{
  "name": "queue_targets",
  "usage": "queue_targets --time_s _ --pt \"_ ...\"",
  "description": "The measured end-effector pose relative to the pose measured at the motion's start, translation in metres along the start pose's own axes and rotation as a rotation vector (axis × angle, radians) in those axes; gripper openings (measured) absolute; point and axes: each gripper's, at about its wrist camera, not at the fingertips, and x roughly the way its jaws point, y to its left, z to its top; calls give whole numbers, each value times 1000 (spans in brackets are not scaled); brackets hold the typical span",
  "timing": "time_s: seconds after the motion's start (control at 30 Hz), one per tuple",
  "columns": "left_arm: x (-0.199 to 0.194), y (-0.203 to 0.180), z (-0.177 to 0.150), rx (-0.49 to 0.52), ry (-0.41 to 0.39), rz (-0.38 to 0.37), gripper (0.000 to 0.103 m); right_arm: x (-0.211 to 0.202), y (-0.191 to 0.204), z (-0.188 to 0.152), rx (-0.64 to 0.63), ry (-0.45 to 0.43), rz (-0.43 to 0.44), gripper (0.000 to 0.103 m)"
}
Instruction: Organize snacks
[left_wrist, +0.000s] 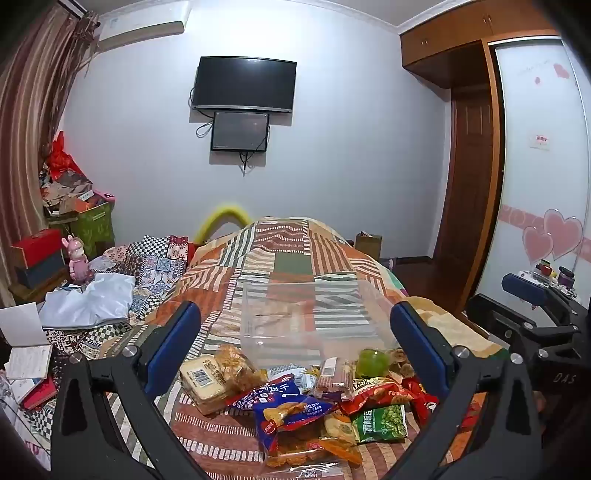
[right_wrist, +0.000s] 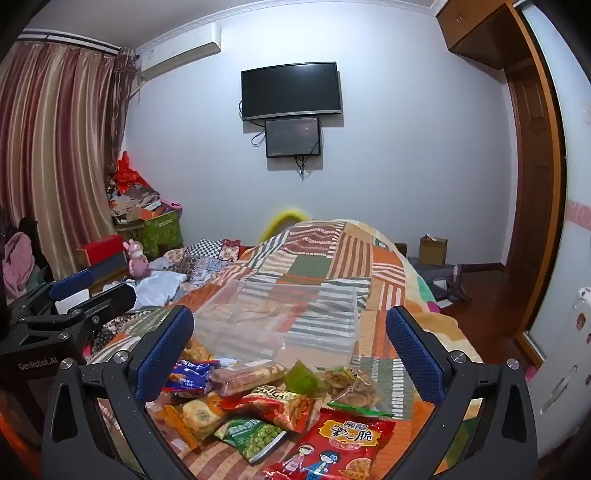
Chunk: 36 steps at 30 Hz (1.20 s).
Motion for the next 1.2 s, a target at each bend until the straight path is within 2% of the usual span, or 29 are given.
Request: queue_targets --time_s 1.2 --pt "-2 -3 1 3 -2 0 103 0 -2 1 12 -5 13 103"
